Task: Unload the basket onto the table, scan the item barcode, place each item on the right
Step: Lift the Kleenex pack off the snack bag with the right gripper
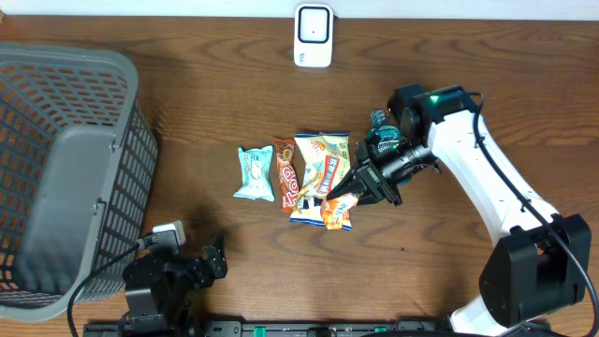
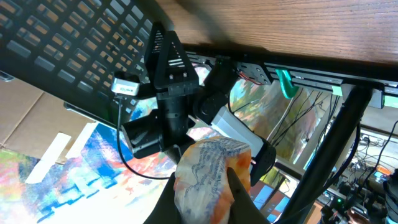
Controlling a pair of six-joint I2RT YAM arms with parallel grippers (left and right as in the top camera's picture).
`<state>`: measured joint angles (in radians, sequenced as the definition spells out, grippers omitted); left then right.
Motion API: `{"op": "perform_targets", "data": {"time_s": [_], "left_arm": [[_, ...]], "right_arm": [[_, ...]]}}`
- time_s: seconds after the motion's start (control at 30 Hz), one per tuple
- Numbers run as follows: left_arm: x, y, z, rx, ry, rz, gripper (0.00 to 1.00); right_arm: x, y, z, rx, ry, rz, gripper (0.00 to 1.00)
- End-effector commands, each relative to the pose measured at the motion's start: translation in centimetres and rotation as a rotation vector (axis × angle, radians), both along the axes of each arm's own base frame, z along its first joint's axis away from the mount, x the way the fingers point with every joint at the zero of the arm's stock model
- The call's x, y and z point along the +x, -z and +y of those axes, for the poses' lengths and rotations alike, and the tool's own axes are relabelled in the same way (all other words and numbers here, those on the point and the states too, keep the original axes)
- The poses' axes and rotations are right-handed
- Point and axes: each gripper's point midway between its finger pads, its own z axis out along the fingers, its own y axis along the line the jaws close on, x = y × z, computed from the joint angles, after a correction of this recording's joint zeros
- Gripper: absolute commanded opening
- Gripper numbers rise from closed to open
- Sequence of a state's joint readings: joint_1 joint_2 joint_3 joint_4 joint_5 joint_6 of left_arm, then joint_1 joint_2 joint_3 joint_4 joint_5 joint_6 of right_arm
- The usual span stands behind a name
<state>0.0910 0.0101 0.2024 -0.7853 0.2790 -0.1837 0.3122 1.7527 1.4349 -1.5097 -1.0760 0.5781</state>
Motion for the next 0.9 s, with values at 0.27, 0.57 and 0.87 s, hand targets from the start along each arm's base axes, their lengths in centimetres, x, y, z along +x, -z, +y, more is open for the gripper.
{"op": "perform_targets", "data": {"time_s": [0.27,0.57,0.87], "left_arm": [[-1.15,1.34,-0.04,-0.008,-0.005,0.073,0.98],[-1.15,1.34,-0.04,-0.008,-0.005,0.073,0.98],[-1.15,1.34,-0.04,-0.008,-0.005,0.073,0.98]], "right_arm": [[0.67,-0.76,0.02,0.014,0.012,-0.053,0.02],[0.67,-0.76,0.03,0.014,0.012,-0.052,0.01],[0.68,-0.75,0.03,0.015,0.012,-0.053,0.02]]}}
